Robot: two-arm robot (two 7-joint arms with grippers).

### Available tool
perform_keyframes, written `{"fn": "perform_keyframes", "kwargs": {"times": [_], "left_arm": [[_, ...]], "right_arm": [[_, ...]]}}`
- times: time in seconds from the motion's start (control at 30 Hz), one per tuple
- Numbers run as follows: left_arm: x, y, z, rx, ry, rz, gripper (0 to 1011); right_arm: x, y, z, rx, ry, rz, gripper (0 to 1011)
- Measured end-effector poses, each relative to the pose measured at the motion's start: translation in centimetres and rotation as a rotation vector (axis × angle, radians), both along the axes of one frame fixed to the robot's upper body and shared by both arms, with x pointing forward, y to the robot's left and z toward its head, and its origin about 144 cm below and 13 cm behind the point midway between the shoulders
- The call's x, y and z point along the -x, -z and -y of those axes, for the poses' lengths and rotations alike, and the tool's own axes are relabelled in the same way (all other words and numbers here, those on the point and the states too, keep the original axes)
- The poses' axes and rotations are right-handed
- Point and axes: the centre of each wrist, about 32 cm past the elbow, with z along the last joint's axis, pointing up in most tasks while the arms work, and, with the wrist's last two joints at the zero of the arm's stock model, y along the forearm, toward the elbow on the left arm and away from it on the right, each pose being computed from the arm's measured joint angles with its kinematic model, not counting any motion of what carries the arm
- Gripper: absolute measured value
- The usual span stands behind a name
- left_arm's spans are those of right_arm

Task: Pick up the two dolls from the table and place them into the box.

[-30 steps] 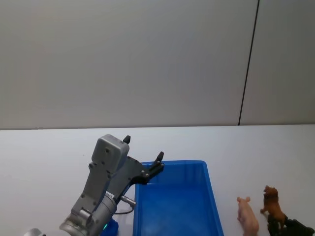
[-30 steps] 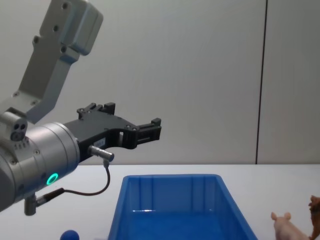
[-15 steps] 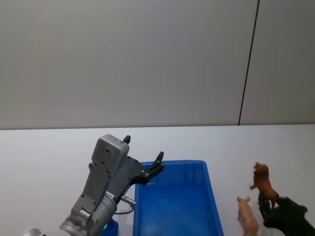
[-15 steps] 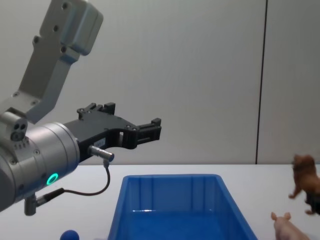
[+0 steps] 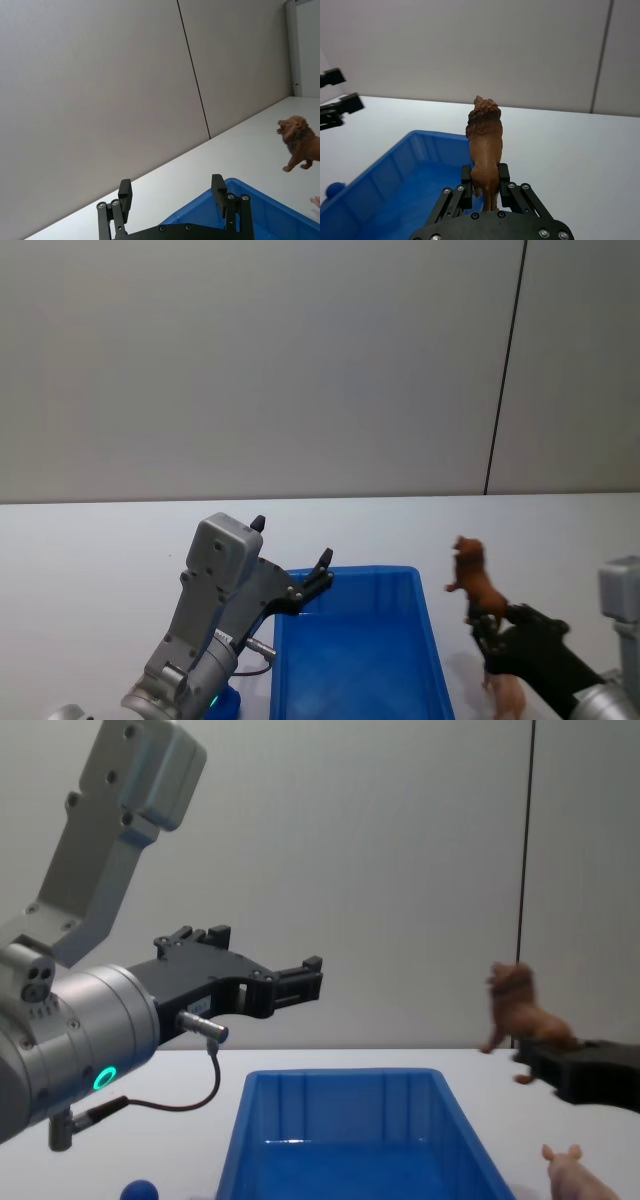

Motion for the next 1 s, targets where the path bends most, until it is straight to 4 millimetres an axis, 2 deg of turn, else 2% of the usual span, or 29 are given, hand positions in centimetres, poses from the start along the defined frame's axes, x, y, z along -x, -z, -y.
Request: {"fn": "perform_keyframes", "kwargs": {"times": [0.5,0.63,0.73,0.77,0.87,0.9,1.0], "left_arm": [[0.0,0.0,0.0,0.0,0.0,0.0,1001],[0.0,0.0,0.0,0.0,0.0,0.0,1001],[0.0,0.0,0.0,0.0,0.0,0.0,1001],[0.0,0.0,0.0,0.0,0.0,0.0,1001],[0.0,0.0,0.0,0.0,0.0,0.0,1001],[0.0,0.0,0.0,0.0,0.0,0.0,1001],[0.0,0.0,0.0,0.0,0.0,0.0,1001]], "right_arm": [[-2.2,-0.4,-3.1,-0.015,-0.164,-0.044,303],[-2.5,-0.3,-3.5,-0.013,-0.177,-0.059,389],[-2.6,-0.3,-3.7,-0.011,-0.181,-0.069,510],[-2.6,-0.3,-3.7,-0.01,-0.181,-0.071,510],[-2.7,-0.3,-3.8,-0.005,-0.179,-0.074,650],[-2.7,-0.3,-3.8,-0.003,-0.178,-0.074,650],[-2.8,-0.3,-3.8,0.005,-0.168,-0.072,750]]}}
